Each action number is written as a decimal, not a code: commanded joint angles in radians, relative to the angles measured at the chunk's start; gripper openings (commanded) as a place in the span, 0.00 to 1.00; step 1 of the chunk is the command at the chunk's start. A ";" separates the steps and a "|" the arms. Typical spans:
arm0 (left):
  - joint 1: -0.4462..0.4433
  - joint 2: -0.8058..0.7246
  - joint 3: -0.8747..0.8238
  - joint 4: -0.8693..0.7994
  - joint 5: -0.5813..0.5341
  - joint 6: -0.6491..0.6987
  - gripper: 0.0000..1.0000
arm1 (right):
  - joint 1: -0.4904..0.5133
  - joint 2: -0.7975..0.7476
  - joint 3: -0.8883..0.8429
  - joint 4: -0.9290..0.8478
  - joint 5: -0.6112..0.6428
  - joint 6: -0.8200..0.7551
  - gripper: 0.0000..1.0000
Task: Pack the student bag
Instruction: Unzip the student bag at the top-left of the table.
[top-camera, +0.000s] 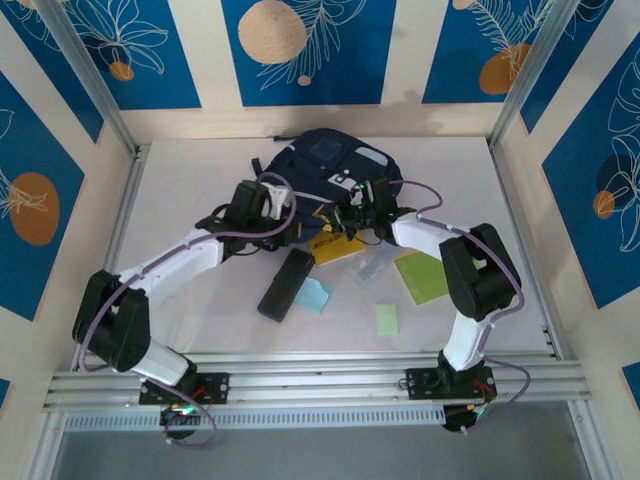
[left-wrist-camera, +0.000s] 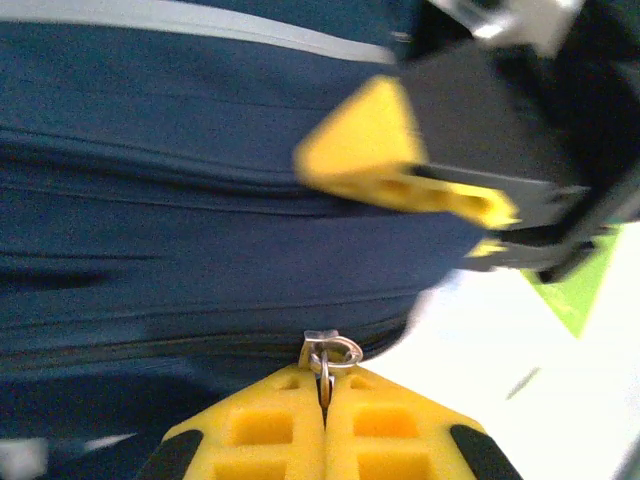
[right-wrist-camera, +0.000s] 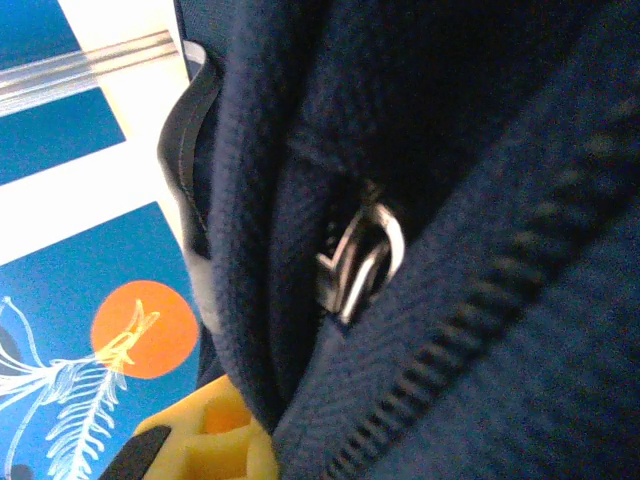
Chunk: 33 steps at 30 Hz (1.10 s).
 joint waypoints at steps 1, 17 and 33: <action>0.118 -0.050 -0.029 -0.127 -0.219 0.112 0.00 | -0.050 -0.062 0.053 -0.174 -0.036 -0.184 0.00; 0.178 -0.407 -0.148 0.008 -0.143 -0.026 0.00 | -0.098 0.063 0.537 -0.969 -0.558 -1.189 0.00; -0.066 -0.035 -0.070 0.401 -0.020 -0.227 0.00 | -0.256 0.149 0.546 -0.709 -0.136 -0.612 0.82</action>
